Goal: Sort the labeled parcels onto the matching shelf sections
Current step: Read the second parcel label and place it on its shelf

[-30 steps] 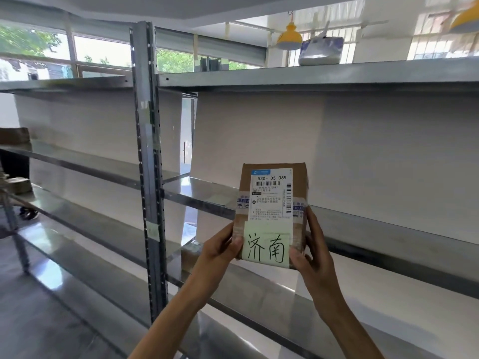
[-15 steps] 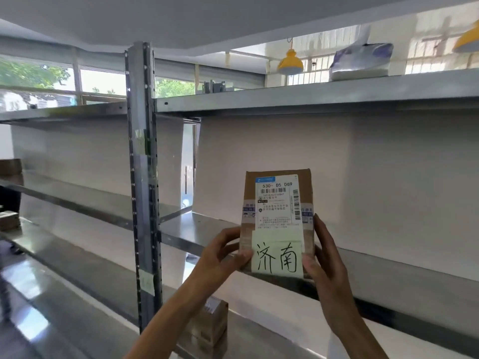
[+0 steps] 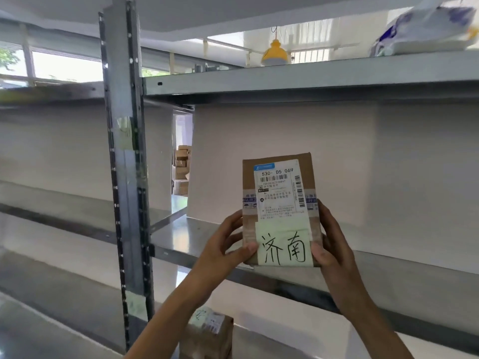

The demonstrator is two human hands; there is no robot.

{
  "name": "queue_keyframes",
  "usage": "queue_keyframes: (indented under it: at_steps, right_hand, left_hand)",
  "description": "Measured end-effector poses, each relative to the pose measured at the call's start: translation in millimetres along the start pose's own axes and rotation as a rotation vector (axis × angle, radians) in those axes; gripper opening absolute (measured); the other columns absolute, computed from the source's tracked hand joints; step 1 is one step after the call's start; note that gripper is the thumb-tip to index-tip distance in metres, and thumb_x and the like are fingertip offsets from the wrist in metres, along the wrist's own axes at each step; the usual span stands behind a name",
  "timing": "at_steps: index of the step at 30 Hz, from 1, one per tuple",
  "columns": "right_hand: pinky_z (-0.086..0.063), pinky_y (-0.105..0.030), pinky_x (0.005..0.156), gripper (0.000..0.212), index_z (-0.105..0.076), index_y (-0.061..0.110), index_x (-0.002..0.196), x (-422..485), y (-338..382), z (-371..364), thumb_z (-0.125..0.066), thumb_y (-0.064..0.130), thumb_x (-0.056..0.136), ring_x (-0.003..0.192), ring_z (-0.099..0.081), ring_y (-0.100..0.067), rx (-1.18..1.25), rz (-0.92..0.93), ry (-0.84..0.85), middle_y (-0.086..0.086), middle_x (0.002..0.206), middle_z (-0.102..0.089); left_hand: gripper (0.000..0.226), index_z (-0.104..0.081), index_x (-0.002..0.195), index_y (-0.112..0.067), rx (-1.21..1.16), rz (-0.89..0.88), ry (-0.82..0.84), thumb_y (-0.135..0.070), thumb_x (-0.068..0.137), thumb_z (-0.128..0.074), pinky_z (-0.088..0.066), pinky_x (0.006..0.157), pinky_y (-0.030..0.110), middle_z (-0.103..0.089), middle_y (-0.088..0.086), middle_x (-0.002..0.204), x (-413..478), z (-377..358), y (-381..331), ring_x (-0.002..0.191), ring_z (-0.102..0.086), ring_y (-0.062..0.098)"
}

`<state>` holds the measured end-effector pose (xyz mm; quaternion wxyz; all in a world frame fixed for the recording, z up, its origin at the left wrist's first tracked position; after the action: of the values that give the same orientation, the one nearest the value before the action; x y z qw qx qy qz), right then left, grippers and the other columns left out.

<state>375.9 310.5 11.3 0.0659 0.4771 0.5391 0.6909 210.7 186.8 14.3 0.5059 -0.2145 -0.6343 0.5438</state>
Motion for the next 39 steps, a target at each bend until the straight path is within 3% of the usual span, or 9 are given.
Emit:
queue_keyframes:
  at_steps: [5, 7, 13, 19, 25, 33, 37, 39]
  right_hand:
    - [-0.059, -0.031, 0.073, 0.081, -0.031, 0.047, 0.138, 3, -11, -44, -0.06, 0.044, 0.062, 0.118, -0.059, -0.01, -0.003, 0.011, -0.001, 0.024, 0.131, -0.056]
    - [-0.058, -0.032, 0.076, 0.08, -0.031, 0.046, 0.139, 3, -15, -67, -0.06, 0.043, 0.065, 0.12, -0.057, -0.01, -0.002, 0.014, 0.004, 0.02, 0.137, -0.051]
    - [-0.043, -0.055, 0.102, 0.073, -0.037, 0.049, 0.136, 8, -17, -129, -0.064, 0.045, 0.069, 0.133, -0.045, -0.015, -0.081, 0.046, -0.074, 0.016, 0.141, -0.049]
    - [-0.055, -0.046, 0.09, 0.072, -0.041, 0.04, 0.136, -10, -12, -176, -0.067, 0.044, 0.069, 0.129, -0.049, -0.019, -0.088, 0.044, -0.15, 0.011, 0.137, -0.053]
    - [-0.058, -0.041, 0.084, 0.073, -0.038, 0.028, 0.139, -23, 4, -209, -0.064, 0.039, 0.072, 0.13, -0.048, -0.017, -0.184, 0.06, -0.203, 0.008, 0.139, -0.05]
    - [-0.058, -0.034, 0.081, 0.072, -0.033, 0.025, 0.142, -51, 28, -214, -0.062, 0.032, 0.077, 0.133, -0.043, -0.015, -0.195, 0.04, -0.2, 0.005, 0.145, -0.043]
    - [-0.057, -0.033, 0.084, 0.069, -0.029, 0.024, 0.144, -70, 36, -208, -0.06, 0.021, 0.082, 0.133, -0.044, -0.013, -0.179, 0.039, -0.187, 0.005, 0.146, -0.041]
    - [-0.057, -0.036, 0.085, 0.073, -0.029, 0.023, 0.144, -86, 41, -207, -0.06, 0.027, 0.079, 0.132, -0.046, -0.013, -0.161, 0.017, -0.159, 0.003, 0.147, -0.041]
  left_hand:
    - [0.061, -0.044, 0.124, -0.053, -0.042, -0.029, 0.056, -0.048, 0.069, -0.07, -0.05, 0.098, 0.046, -0.059, -0.024, 0.123, 0, 43, 11, 0.119, -0.055, 0.005]
    - [0.062, -0.043, 0.125, -0.053, -0.033, -0.032, 0.078, -0.048, 0.07, -0.07, -0.05, 0.098, 0.046, -0.059, -0.025, 0.123, -1, 66, 12, 0.12, -0.054, 0.003]
    - [0.052, -0.046, 0.129, -0.044, -0.067, -0.053, 0.117, -0.03, 0.083, -0.067, -0.05, 0.099, 0.041, -0.061, -0.017, 0.126, -2, 132, 8, 0.12, -0.055, 0.004]
    - [0.051, -0.044, 0.133, -0.035, -0.117, -0.048, 0.171, -0.021, 0.087, -0.061, -0.057, 0.082, 0.029, -0.063, -0.011, 0.123, -23, 169, 8, 0.118, -0.058, 0.011]
    - [0.049, -0.041, 0.136, -0.029, -0.142, -0.082, 0.203, -0.011, 0.091, -0.052, -0.056, 0.082, 0.026, -0.061, -0.002, 0.127, -45, 193, -5, 0.117, -0.059, 0.013]
    - [0.04, -0.046, 0.118, -0.041, -0.137, -0.091, 0.207, -0.01, 0.093, -0.049, -0.056, 0.074, 0.019, -0.065, -0.017, 0.11, -75, 187, -20, 0.1, -0.066, 0.001]
    - [0.044, -0.043, 0.133, -0.03, -0.108, -0.077, 0.209, -0.013, 0.093, -0.05, -0.056, 0.075, 0.023, -0.064, -0.015, 0.114, -95, 177, -23, 0.106, -0.064, 0.006]
    - [0.048, -0.039, 0.138, -0.024, -0.102, -0.053, 0.204, -0.013, 0.093, -0.051, -0.056, 0.075, 0.023, -0.063, -0.011, 0.118, -110, 171, -25, 0.107, -0.062, 0.007]
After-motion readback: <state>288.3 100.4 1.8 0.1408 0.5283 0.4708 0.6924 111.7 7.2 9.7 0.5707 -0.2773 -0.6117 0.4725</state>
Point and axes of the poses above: each hand's wrist, its own x-axis towards the middle knuckle, its own z-axis out of the back of the hand, y = z × x, the point moved 2 cm from there along x, towards the middle knuckle
